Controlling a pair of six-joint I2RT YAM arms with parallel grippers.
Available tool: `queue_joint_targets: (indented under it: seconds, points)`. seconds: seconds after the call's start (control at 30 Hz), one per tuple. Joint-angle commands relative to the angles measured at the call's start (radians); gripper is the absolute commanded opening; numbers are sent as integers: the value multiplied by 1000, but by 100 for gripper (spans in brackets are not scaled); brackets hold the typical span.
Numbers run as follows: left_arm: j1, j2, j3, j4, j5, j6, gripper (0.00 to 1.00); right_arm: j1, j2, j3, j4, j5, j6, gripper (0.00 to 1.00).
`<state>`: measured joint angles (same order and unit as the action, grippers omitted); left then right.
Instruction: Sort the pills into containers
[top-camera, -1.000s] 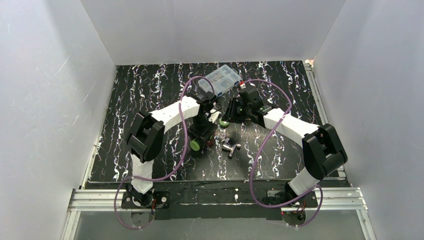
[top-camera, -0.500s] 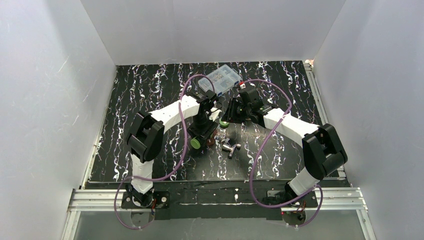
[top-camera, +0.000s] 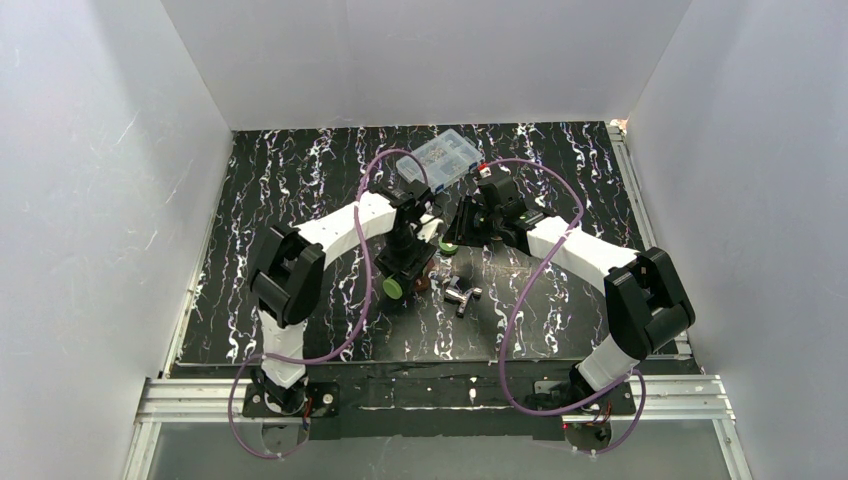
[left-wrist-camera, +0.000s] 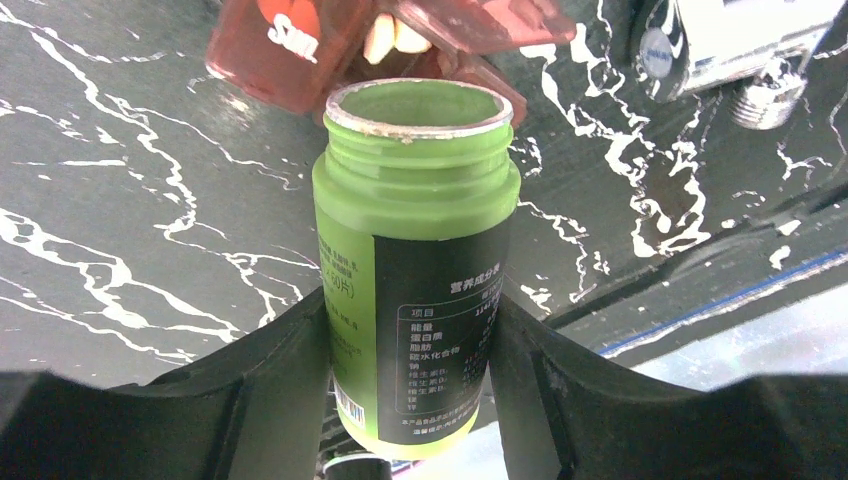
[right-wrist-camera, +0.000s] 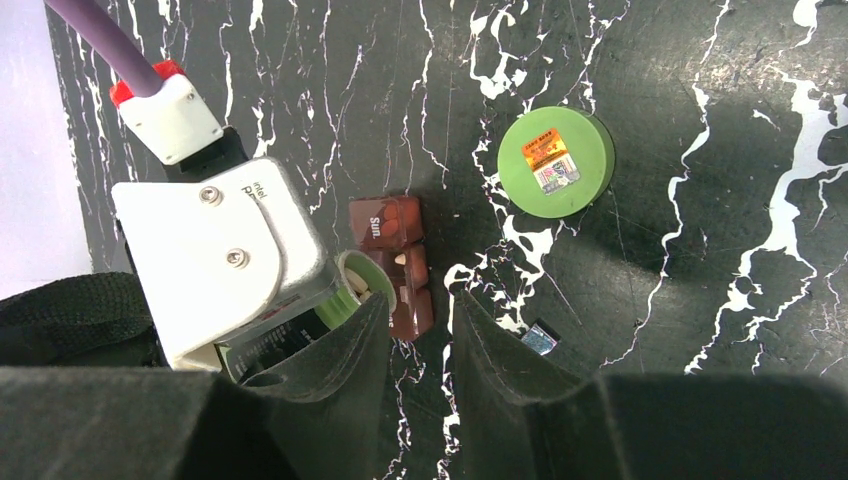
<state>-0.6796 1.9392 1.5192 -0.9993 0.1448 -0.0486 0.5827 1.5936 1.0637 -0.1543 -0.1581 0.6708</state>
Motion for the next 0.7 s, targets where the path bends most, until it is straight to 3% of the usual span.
queue_joint_targets:
  seconds: [0.0,0.67]
  points:
    - [38,-91,-50,22,98,-18,0,-4,-28,-11,32,-7,-2,37]
    - [127,-122,-105,39,307,-25,0,-5,-18,-7,35,-15,-2,37]
